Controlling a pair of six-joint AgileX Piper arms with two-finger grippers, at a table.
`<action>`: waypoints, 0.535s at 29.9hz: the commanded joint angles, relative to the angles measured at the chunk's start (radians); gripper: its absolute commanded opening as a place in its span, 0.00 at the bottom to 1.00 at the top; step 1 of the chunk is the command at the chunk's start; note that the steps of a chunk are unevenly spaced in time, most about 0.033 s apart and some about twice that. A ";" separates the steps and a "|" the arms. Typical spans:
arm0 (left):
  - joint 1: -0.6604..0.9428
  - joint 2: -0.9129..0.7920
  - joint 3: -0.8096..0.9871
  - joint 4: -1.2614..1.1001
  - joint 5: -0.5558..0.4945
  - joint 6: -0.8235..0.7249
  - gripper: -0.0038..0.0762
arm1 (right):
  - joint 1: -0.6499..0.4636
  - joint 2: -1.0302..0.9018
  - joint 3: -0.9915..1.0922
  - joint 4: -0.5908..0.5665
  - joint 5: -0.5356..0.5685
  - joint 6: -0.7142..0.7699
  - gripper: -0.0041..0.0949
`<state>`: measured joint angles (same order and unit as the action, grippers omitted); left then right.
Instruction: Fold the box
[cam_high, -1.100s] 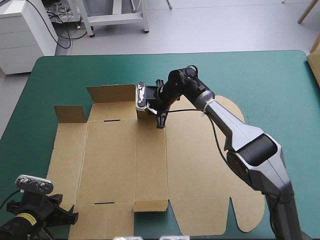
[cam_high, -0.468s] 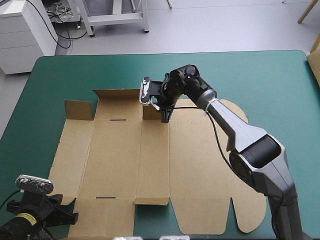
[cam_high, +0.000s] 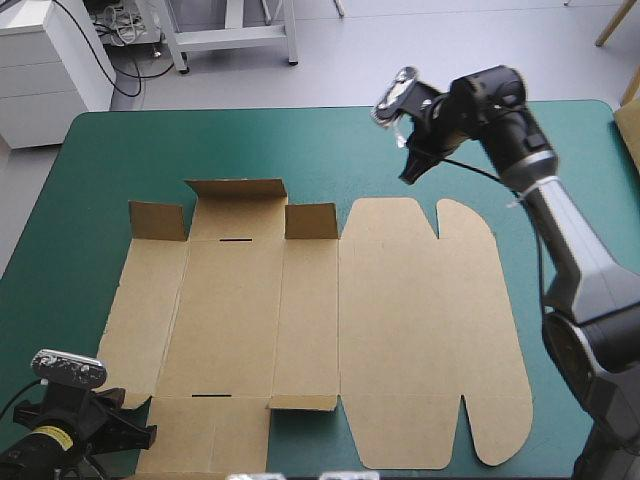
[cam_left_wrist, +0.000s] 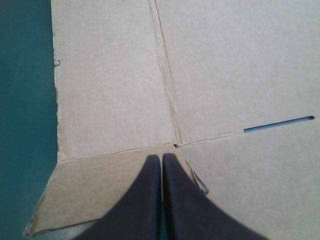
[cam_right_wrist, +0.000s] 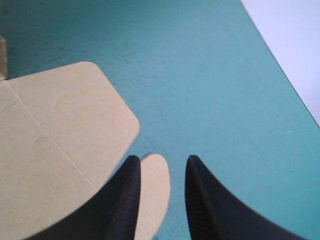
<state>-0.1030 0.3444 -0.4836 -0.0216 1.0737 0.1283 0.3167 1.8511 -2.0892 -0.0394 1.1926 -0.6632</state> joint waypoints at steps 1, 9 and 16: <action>-0.005 0.013 -0.023 -0.004 -0.051 0.000 0.04 | -0.101 -0.146 0.026 -0.007 -0.023 0.072 0.23; -0.005 0.013 -0.023 -0.004 -0.051 0.000 0.04 | -0.393 -0.425 0.352 0.028 -0.023 0.264 0.06; -0.005 0.013 -0.023 -0.004 -0.051 0.000 0.04 | -0.564 -0.740 0.727 0.081 -0.023 0.361 0.02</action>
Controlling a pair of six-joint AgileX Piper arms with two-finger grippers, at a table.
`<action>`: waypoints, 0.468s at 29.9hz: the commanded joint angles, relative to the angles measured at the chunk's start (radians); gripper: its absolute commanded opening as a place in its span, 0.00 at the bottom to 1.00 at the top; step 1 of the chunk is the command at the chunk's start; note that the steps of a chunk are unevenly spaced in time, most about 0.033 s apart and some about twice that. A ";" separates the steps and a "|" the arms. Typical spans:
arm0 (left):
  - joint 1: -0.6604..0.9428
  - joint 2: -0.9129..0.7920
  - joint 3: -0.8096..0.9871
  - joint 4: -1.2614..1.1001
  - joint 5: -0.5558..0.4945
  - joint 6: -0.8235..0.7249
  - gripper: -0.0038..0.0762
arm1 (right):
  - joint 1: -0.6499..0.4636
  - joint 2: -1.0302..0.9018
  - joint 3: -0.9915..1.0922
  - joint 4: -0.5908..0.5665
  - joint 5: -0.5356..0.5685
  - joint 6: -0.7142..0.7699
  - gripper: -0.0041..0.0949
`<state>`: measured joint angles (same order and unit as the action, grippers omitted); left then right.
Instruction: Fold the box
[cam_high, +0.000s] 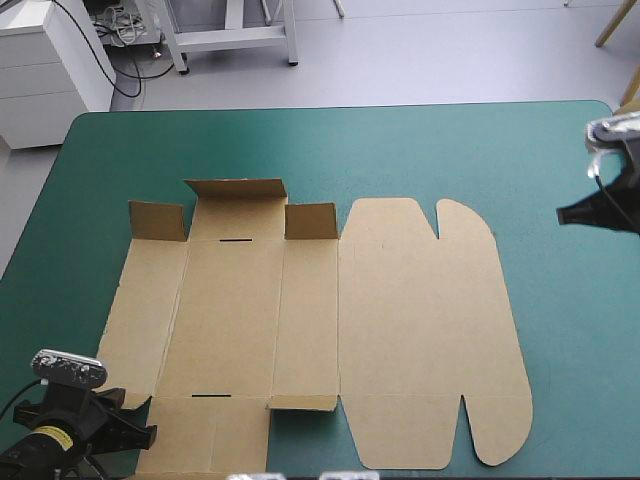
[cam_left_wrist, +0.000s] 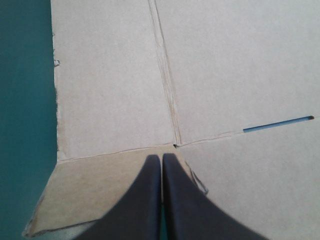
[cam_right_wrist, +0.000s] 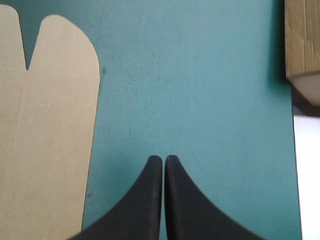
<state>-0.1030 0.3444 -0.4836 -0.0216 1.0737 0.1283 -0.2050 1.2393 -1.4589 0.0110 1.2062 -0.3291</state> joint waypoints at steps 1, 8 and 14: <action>-0.005 0.013 -0.023 -0.004 -0.051 0.000 0.04 | -0.050 -0.172 0.151 0.041 -0.037 0.025 0.02; -0.005 0.013 -0.023 -0.013 -0.051 0.000 0.04 | -0.053 -0.395 0.430 0.046 -0.057 0.019 0.02; -0.005 0.013 -0.023 -0.013 -0.053 0.000 0.04 | -0.053 -0.465 0.543 0.046 -0.096 0.021 0.02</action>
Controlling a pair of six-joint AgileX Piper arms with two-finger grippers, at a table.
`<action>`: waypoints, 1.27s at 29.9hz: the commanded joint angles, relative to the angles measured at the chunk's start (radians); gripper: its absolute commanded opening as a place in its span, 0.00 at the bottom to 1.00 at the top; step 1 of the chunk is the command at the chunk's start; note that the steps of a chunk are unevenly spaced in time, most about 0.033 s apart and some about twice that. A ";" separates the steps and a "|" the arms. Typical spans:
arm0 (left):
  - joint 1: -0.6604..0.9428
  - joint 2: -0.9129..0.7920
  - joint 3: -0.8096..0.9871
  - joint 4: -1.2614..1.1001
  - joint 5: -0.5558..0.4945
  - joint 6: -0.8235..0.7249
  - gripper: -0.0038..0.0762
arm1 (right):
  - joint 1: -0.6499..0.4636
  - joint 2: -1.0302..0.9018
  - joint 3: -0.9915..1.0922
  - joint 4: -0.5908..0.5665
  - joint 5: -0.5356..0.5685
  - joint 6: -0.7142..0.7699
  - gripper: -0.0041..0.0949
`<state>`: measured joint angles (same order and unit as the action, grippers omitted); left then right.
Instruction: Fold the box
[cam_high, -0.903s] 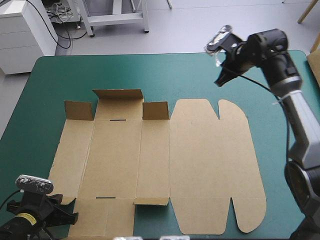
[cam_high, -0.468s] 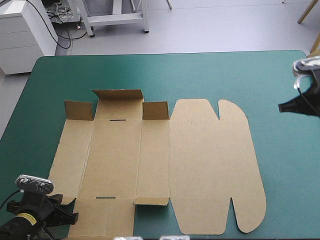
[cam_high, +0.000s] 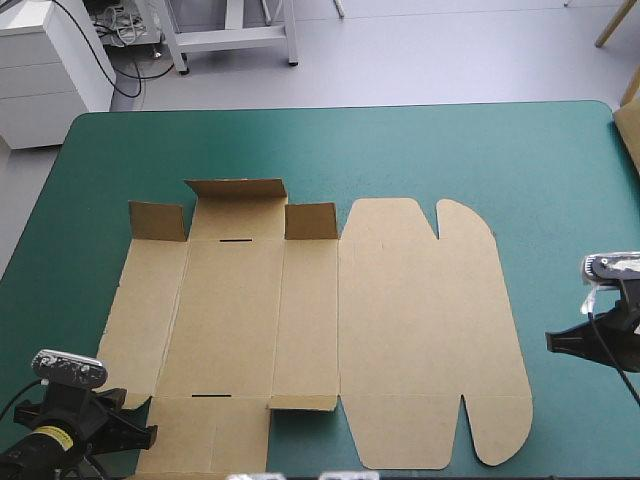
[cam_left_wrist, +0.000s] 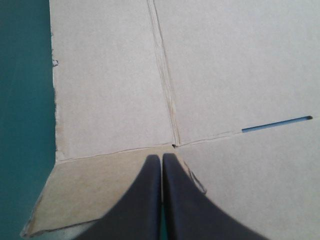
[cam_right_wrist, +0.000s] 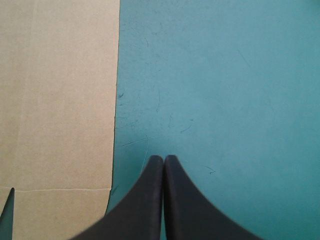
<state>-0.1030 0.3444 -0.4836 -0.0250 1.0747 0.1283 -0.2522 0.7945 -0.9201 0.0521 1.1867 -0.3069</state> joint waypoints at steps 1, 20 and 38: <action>-0.005 0.013 -0.023 -0.016 -0.056 0.000 0.04 | -0.006 -0.023 0.010 0.005 -0.088 -0.001 0.02; -0.005 0.394 -0.294 -0.071 -0.163 -0.036 0.04 | -0.006 -0.020 0.014 0.086 -0.143 -0.017 0.02; 0.522 0.825 -0.650 -0.338 -0.187 0.131 0.04 | -0.006 -0.020 0.014 0.094 -0.139 -0.017 0.02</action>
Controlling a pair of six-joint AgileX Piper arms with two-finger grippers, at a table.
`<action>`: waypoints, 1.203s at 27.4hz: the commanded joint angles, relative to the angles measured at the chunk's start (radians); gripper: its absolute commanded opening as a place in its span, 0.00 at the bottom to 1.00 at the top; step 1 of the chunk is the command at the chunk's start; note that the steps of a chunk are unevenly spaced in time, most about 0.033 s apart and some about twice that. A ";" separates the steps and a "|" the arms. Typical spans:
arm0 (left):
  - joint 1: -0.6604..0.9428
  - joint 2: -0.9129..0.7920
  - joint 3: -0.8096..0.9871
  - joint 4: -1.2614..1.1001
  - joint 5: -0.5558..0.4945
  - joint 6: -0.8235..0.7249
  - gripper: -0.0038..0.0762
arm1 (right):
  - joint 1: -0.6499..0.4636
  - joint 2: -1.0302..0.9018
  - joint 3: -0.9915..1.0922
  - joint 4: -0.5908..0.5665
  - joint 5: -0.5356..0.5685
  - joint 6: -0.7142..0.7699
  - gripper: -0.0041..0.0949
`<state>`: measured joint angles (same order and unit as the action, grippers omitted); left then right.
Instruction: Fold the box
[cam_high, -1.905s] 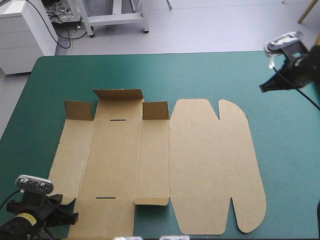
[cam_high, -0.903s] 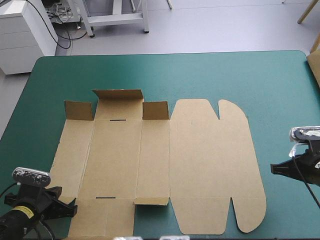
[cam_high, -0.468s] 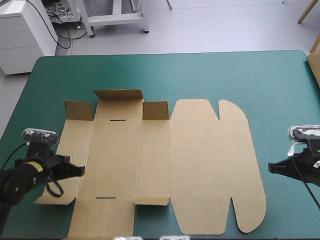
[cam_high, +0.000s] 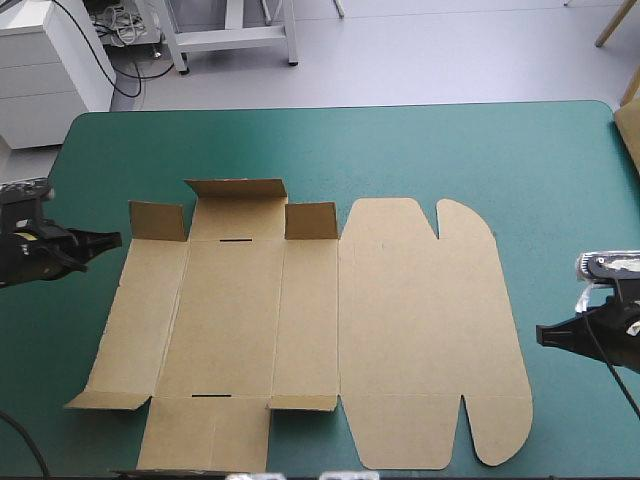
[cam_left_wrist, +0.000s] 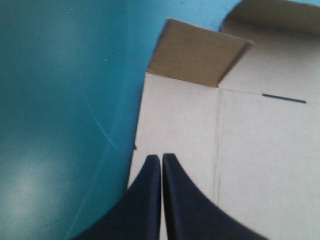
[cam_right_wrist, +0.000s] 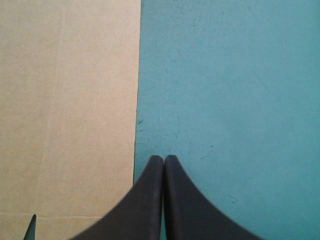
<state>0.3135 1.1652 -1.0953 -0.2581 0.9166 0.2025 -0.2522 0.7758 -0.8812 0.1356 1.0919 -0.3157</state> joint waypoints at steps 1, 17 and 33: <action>0.161 0.018 -0.038 -0.137 -0.014 0.088 0.04 | -0.006 -0.001 -0.025 0.013 -0.045 -0.008 0.02; 0.465 0.121 -0.038 -0.249 0.041 0.263 0.04 | -0.004 -0.001 -0.025 0.052 -0.048 -0.034 0.02; 0.465 0.143 -0.038 -0.251 0.117 0.249 0.78 | -0.004 -0.001 0.013 0.051 -0.069 -0.046 0.02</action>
<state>0.7752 1.3331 -1.1017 -0.4699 1.0330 0.4806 -0.2522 0.7758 -0.8442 0.1800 1.0701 -0.3515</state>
